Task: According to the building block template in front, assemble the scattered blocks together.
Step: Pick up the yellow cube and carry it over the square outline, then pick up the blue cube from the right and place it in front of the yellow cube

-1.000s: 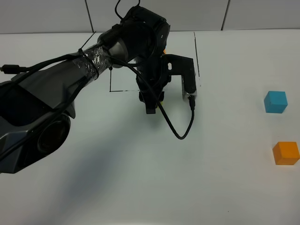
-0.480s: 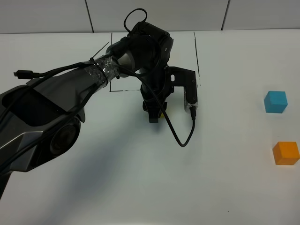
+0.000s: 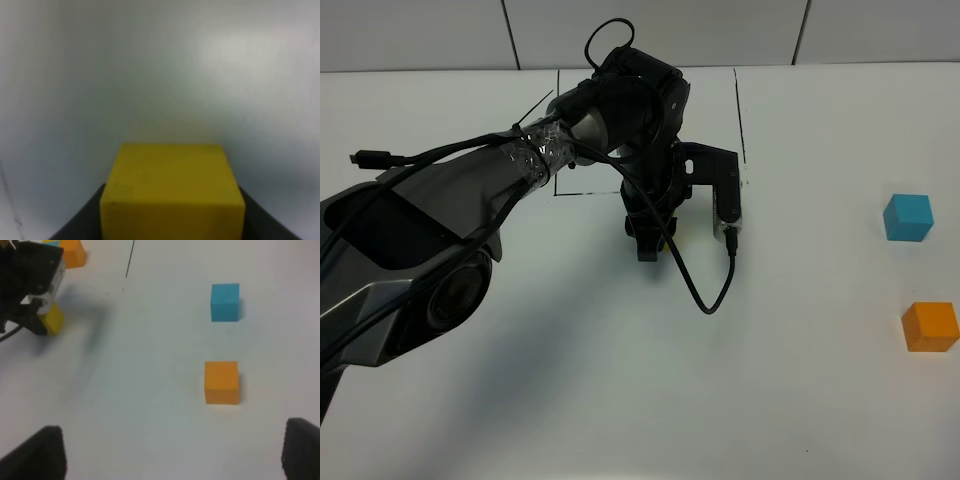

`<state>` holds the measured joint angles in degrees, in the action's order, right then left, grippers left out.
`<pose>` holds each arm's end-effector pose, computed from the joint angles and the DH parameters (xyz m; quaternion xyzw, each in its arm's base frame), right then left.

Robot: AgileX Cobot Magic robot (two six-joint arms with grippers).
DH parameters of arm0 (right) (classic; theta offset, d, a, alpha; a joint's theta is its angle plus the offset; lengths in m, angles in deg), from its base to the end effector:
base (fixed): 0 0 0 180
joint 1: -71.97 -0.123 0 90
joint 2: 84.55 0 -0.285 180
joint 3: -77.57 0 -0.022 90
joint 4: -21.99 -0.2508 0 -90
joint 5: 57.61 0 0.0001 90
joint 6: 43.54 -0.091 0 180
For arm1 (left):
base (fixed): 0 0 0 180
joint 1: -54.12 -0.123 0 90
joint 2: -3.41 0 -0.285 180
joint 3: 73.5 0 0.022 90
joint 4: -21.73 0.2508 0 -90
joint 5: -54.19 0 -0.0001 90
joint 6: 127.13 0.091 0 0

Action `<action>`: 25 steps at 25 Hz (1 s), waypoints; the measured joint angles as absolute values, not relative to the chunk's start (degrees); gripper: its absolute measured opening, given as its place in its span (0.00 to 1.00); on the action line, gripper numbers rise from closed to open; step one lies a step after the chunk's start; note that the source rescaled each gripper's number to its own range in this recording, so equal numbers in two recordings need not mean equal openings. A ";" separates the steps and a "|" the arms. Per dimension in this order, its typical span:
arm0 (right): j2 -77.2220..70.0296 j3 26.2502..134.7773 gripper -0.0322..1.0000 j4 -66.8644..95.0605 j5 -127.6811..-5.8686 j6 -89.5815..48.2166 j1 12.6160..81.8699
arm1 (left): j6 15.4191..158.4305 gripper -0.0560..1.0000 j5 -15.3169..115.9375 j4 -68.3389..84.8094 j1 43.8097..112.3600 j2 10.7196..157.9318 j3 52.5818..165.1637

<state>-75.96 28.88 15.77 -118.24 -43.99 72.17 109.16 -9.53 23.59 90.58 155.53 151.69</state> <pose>-0.0025 0.0086 0.2774 0.0033 0.8555 0.0554 0.5148 0.4141 -0.3027 0.1145 0.7255 0.6832 0.0289 0.0777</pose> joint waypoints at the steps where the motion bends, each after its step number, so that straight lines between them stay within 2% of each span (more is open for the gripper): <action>1: -75.96 28.88 0.86 15.77 -118.24 -43.99 72.17 | 109.24 0.07 -9.53 23.59 90.58 155.53 151.69; 6: -75.96 28.88 0.86 15.77 -118.24 -43.99 72.17 | 109.28 0.07 -9.53 23.54 90.58 155.53 151.69; 8: -75.96 28.88 0.86 15.77 -118.24 -43.99 72.17 | 109.35 0.11 -9.47 23.53 90.58 155.58 151.69; 10: -75.96 28.88 0.86 15.77 -118.24 -43.99 72.17 | 109.40 0.23 -9.32 23.13 90.58 155.82 151.69; 15: -75.96 28.88 0.86 15.77 -118.24 -43.99 72.17 | 109.29 0.66 -9.26 21.73 90.58 155.06 151.69; 17: -75.96 28.88 0.86 15.77 -118.24 -43.99 72.17 | 109.24 0.78 -9.26 20.04 90.58 154.10 151.69; 20: -75.96 28.88 0.86 15.77 -118.24 -43.99 72.17 | 108.54 0.87 -9.69 18.54 90.58 151.30 151.69; 25: -75.96 28.88 0.86 15.77 -118.24 -44.06 72.17 | 100.33 0.90 -10.15 18.24 90.52 145.79 151.69</action>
<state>-75.96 28.88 15.77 -118.24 -44.06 72.17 100.33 -10.15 18.24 90.52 145.79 151.69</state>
